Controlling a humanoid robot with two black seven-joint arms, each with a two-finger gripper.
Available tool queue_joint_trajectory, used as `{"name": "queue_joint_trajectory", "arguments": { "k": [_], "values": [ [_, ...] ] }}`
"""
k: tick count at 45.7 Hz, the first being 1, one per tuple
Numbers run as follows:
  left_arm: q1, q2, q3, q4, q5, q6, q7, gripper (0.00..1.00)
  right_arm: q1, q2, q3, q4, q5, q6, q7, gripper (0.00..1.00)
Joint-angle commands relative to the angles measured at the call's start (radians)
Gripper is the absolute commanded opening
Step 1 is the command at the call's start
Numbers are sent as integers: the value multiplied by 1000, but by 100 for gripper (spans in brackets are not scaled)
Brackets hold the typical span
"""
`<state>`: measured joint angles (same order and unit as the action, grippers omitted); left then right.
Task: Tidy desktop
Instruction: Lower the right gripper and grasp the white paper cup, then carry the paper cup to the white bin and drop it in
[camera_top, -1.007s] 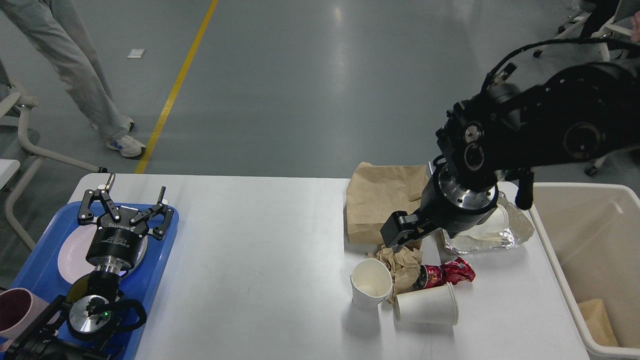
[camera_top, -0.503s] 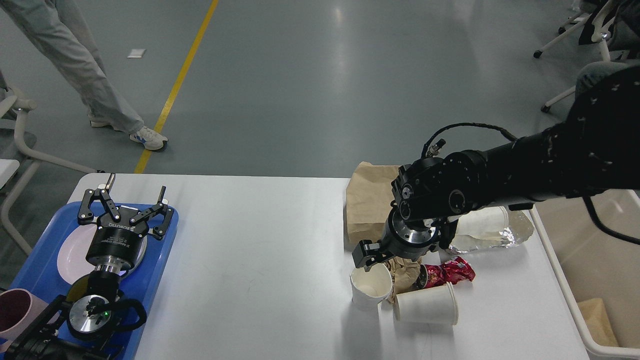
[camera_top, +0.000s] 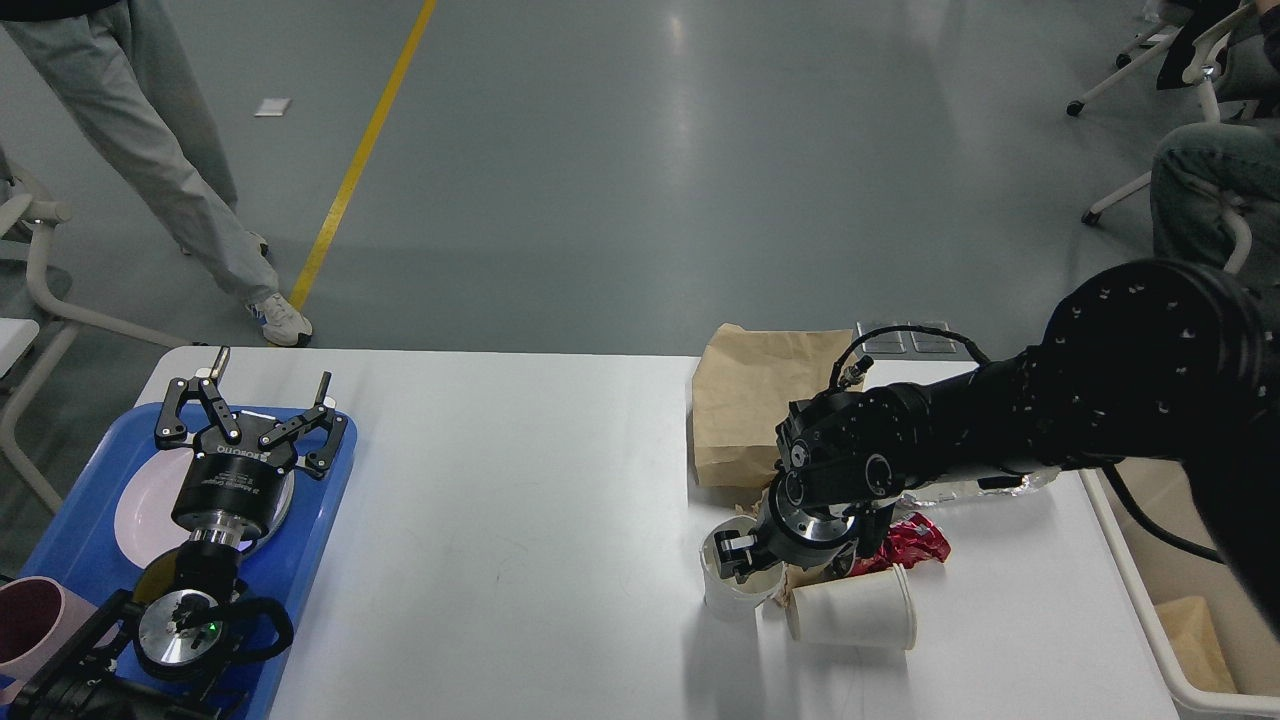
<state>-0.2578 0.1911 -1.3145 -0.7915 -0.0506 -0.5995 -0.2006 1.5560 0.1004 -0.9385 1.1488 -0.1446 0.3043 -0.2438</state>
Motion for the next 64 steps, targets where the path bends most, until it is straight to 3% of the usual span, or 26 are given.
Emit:
{"name": "queue_joint_trajectory", "arguments": {
  "k": [1, 7, 8, 39, 50, 64],
  "values": [
    [0, 1, 0, 0, 0, 0, 1, 96, -5, 2, 0, 0, 10, -20, 0, 43],
    [0, -1, 1, 0, 0, 0, 0, 96, -7, 2, 6, 5, 13, -21, 1, 3],
    [0, -1, 0, 0, 0, 0, 0, 96, -8, 4, 6, 5, 13, -21, 1, 0],
    [0, 1, 1, 0, 0, 0, 0, 96, 1, -1, 9, 37, 36, -56, 0, 0],
    [0, -1, 0, 0, 0, 0, 0, 96, 194, -73, 7, 199, 117, -34, 0, 0],
    [-1, 1, 1, 0, 0, 0, 0, 96, 502, -269, -81, 394, 140, 151, 1, 0]
  ]
}}
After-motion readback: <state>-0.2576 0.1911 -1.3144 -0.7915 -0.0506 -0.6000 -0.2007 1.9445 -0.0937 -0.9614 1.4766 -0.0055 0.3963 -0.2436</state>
